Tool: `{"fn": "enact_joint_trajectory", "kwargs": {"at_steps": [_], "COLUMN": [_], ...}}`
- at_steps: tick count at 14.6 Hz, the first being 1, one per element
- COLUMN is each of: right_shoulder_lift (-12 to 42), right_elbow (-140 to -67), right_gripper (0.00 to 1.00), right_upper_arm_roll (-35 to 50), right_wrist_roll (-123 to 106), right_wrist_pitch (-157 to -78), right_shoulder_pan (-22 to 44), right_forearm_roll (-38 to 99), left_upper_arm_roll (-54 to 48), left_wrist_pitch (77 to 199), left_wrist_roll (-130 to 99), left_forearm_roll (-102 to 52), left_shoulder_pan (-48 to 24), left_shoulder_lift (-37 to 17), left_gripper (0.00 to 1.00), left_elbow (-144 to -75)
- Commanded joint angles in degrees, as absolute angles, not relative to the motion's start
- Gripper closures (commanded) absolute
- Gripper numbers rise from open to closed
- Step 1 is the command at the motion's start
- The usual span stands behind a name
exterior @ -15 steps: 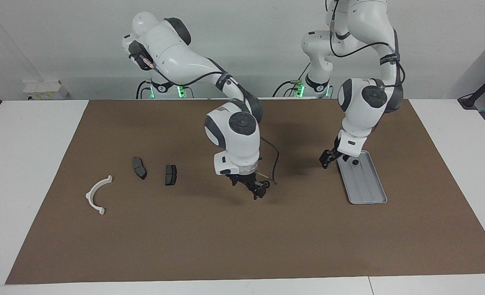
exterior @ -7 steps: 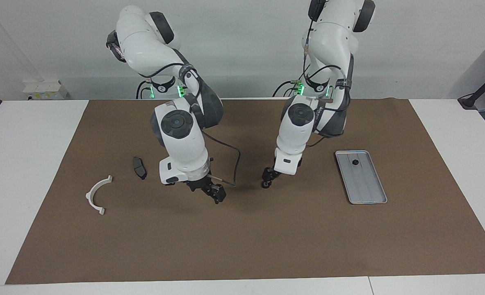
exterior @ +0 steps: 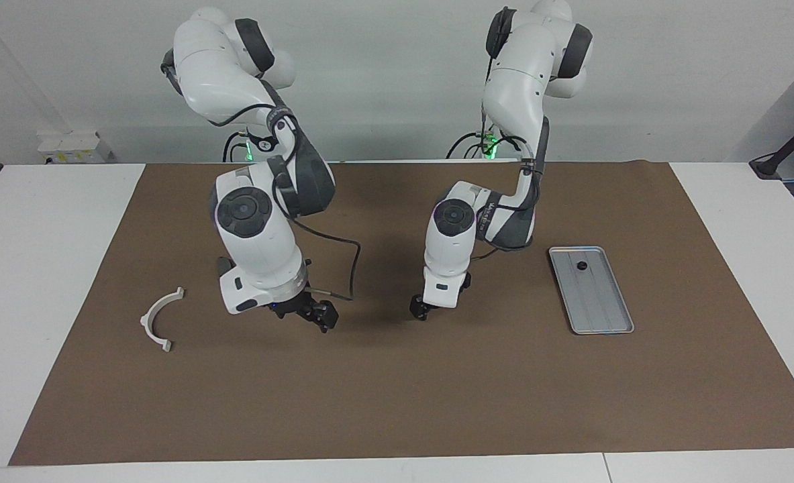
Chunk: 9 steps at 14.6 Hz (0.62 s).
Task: Pick bearing gear from pile to tray
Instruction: 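Grasp the ring with the left gripper while the right gripper withdraws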
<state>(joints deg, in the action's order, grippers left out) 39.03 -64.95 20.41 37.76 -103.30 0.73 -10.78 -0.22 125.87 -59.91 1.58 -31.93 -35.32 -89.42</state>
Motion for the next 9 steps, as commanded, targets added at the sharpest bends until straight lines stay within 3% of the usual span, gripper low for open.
{"fn": "enact_joint_trajectory", "kwargs": {"at_steps": [1,3,5,8,9], "right_shoulder_lift": [31.7,28.5,25.0,18.0,15.1], "right_elbow": [-73.5,-75.6,-78.2,-84.1,-86.4], "right_gripper": [0.0,0.0,0.0,0.0,0.0], "right_upper_arm_roll": [17.5,11.3,3.9,1.5,1.1], "right_wrist_roll": [26.8,18.7,10.8,3.7,3.6], "right_wrist_pitch": [-104.1,-104.1,-104.1,-103.9,-103.3], "right_shoulder_pan": [-0.4,1.9,4.1,3.2,2.7], "right_forearm_roll": [-9.8,-5.5,0.4,1.4,1.3], "left_upper_arm_roll": [0.5,0.5,0.5,0.4,0.4], "left_wrist_pitch": [124.1,124.1,123.5,122.6,122.2], "left_wrist_roll": [-61.2,-61.3,-61.4,-61.8,-62.5], "left_forearm_roll": [2.6,2.6,2.6,2.5,2.3], "left_shoulder_pan": [-32.7,-32.8,-32.9,-33.0,-33.0], "left_shoulder_lift": [-35.6,-35.5,-35.5,-35.3,-35.2], "left_gripper": [0.05,0.11,0.25,0.71,0.81], "left_elbow": [-88.7,-89.2,-89.3,-89.4,-89.4]}}
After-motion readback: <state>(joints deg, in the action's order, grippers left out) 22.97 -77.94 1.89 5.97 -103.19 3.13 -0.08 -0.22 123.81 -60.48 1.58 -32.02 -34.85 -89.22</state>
